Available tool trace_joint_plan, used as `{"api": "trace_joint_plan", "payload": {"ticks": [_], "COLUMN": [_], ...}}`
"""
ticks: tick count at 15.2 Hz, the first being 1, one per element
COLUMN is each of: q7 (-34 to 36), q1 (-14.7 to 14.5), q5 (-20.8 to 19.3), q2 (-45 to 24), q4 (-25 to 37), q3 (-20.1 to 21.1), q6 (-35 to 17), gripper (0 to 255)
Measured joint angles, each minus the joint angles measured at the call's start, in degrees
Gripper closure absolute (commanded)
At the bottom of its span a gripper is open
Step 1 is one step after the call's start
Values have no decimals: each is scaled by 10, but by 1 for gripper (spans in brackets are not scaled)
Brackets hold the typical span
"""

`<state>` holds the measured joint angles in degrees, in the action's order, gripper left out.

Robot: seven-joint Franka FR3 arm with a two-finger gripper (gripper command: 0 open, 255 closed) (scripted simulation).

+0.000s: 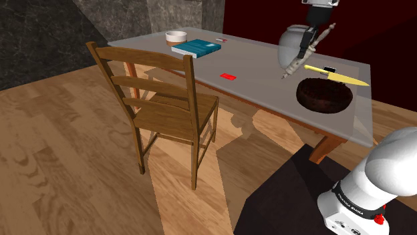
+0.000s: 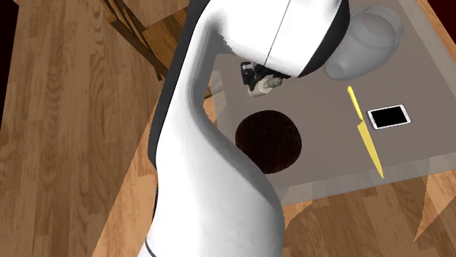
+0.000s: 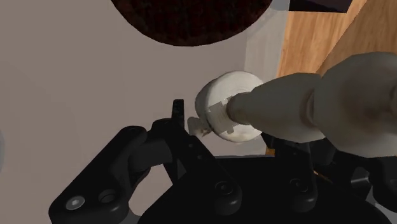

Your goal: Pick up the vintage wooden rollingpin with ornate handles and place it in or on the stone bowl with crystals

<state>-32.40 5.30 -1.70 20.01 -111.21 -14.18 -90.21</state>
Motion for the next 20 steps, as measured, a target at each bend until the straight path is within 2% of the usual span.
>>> {"api": "trace_joint_plan", "payload": {"ticks": [2, 10, 20], "q7": [-11, -66, -69], "q1": [9, 46, 55], "q5": [-13, -59, -72], "q2": [43, 156, 184], "q4": [-39, -106, -201], "q3": [-6, -41, -51], "q6": [3, 45, -22], "gripper": [255, 255, 255]}}
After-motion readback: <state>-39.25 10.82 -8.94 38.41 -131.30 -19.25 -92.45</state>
